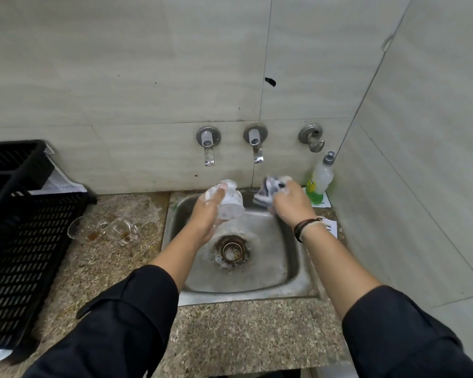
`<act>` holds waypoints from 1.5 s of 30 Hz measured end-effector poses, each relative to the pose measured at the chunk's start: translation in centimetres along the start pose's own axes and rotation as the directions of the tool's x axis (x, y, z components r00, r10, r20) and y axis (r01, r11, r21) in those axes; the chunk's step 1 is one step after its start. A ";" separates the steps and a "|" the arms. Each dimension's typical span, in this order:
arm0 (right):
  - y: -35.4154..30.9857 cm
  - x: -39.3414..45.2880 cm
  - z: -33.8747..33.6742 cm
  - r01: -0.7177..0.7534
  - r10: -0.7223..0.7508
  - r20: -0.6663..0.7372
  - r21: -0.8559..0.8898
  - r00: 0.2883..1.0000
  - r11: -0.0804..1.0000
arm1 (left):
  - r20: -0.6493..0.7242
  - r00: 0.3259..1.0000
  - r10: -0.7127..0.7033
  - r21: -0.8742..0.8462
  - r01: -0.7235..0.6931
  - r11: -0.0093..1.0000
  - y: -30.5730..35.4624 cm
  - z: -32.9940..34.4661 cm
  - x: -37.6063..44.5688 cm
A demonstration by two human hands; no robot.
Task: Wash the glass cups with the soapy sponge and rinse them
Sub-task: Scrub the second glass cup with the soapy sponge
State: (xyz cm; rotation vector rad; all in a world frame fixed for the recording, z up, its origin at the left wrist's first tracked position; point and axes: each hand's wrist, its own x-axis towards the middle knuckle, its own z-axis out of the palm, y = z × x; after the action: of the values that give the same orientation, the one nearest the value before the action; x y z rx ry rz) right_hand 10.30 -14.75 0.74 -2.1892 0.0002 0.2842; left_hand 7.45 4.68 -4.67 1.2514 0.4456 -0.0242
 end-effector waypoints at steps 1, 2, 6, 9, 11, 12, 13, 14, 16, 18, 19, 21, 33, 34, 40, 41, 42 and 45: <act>-0.4 0.3 0.2 0.077 -0.079 -0.042 -0.045 0.996 0.996 | 0.020 1.000 -0.017 -0.007 0.017 1.000 0.0 -0.1 -0.1; -1.1 0.5 0.8 0.151 -0.155 -0.020 -0.124 0.988 0.981 | 0.039 0.999 -0.032 0.002 0.032 0.999 -0.1 -0.1 0.0; -2.6 1.1 3.4 0.514 -0.476 0.197 -0.272 0.857 0.813 | 0.031 0.999 -0.030 0.055 0.029 0.998 0.9 0.5 -0.4; -2.4 1.4 3.2 0.569 -0.541 0.178 -0.304 0.822 0.764 | 0.103 0.994 0.023 0.069 -0.030 0.997 1.5 -0.4 -1.0; -2.2 2.3 3.4 0.563 -0.517 0.227 -0.396 0.825 0.725 | 0.234 0.969 0.084 0.290 -0.152 0.945 1.3 -0.8 -1.2; -2.5 2.5 3.6 0.564 -0.493 0.277 -0.465 0.825 0.682 | 0.309 0.946 0.100 0.413 -0.228 0.882 1.1 -0.6 -1.4; -3.0 2.5 3.9 0.579 -0.466 0.343 -0.499 0.815 0.645 | 0.358 0.928 0.099 0.485 -0.276 0.830 0.7 -0.3 -1.4; -3.5 2.3 4.3 0.611 -0.459 0.404 -0.489 0.791 0.623 | 0.377 0.921 0.097 0.515 -0.295 0.805 0.3 0.0 -1.4; -3.6 2.1 4.2 0.648 -0.470 0.452 -0.436 0.758 0.625 | 0.361 0.928 0.093 0.479 -0.270 0.835 -0.3 0.3 -1.2; -2.3 2.1 2.8 0.541 -0.442 0.323 -0.363 0.837 0.759 | 0.313 0.948 0.061 0.414 -0.194 0.889 -0.9 0.4 -1.1; -0.8 2.5 1.9 0.414 -0.366 0.208 -0.285 0.907 0.865 | 0.268 0.962 0.050 0.399 -0.159 0.903 -1.2 0.3 -0.9; 3.5 2.9 0.2 0.087 -0.087 0.002 -0.012 0.996 0.996 | 0.190 0.981 0.027 0.355 -0.094 0.930 -1.9 0.3 -0.6; 20.5 4.7 -3.2 -0.452 0.700 0.034 0.786 0.714 0.422 | -0.152 0.974 -0.167 0.259 0.202 0.944 -6.6 3.6 1.7; 19.5 3.9 -3.7 -0.463 0.675 0.034 0.753 0.737 0.468 | -0.150 0.971 -0.186 0.255 0.219 0.942 -6.9 4.0 1.7; 17.8 0.5 -2.9 -0.606 0.704 -0.242 0.373 0.667 0.702 | -0.159 0.959 -0.234 0.310 0.274 0.910 -7.6 5.1 2.4; 17.3 0.3 -2.5 -0.594 0.679 -0.233 0.344 0.697 0.727 | -0.171 0.958 -0.232 0.311 0.275 0.910 -7.5 5.3 2.5; 16.5 0.2 -2.2 -0.563 0.637 -0.213 0.320 0.741 0.762 | -0.181 0.955 -0.234 0.307 0.281 0.909 -7.5 5.3 2.7; 13.3 1.1 -1.4 -0.376 0.440 -0.226 0.279 0.869 0.884 | -0.193 0.948 -0.253 0.265 0.298 0.917 -6.8 5.4 3.1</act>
State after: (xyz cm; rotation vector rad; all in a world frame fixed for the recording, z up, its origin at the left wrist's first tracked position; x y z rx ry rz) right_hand 10.29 -23.63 -9.29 -1.9648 0.6403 0.1912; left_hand 10.19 -1.80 -10.64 1.4773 0.7749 -0.2428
